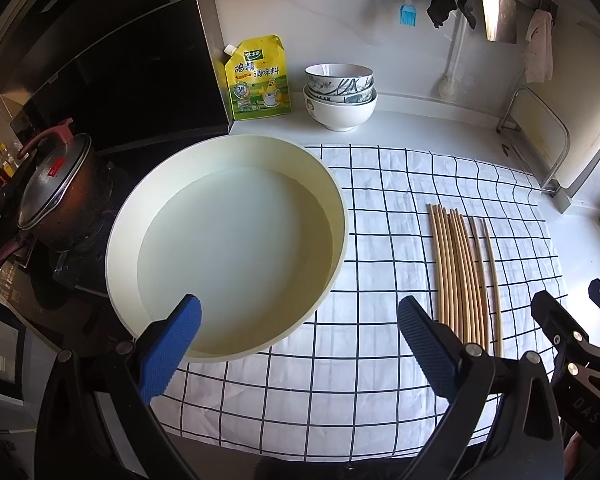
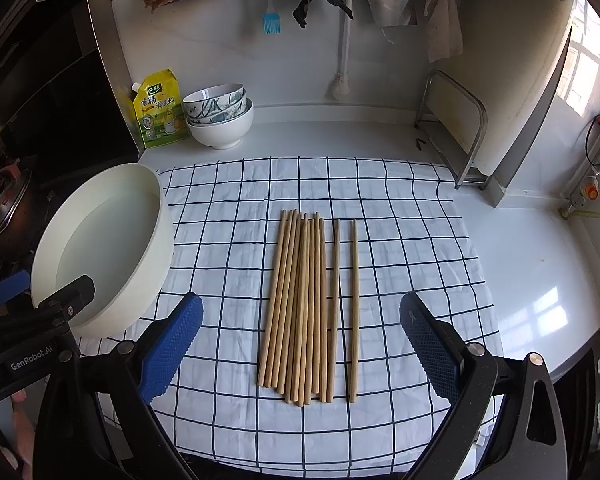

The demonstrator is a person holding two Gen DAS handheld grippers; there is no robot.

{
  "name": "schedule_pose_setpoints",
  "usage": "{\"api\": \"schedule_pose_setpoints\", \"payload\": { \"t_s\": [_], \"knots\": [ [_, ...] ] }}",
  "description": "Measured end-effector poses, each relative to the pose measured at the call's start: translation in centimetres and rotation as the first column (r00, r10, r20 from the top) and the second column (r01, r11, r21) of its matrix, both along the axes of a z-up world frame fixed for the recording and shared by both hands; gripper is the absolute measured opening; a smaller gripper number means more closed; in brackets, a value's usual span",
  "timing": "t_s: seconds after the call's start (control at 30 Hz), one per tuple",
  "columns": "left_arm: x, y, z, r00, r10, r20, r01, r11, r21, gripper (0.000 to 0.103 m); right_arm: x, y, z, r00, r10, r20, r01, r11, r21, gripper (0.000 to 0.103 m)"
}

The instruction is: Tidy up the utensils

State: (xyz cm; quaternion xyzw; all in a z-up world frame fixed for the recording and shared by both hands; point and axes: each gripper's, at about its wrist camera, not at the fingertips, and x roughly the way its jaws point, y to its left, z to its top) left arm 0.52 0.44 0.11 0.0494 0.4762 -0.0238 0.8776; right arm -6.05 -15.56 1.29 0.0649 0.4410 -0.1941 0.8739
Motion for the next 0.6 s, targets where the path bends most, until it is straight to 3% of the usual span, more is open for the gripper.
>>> {"api": "schedule_pose_setpoints", "payload": {
  "t_s": [0.6],
  "knots": [
    [0.20, 0.53, -0.06, 1.000, 0.004, -0.001, -0.004, 1.000, -0.005, 0.097, 0.29, 0.22, -0.30, 1.000, 0.002, -0.002, -0.002, 1.000, 0.001, 0.094]
  ]
}}
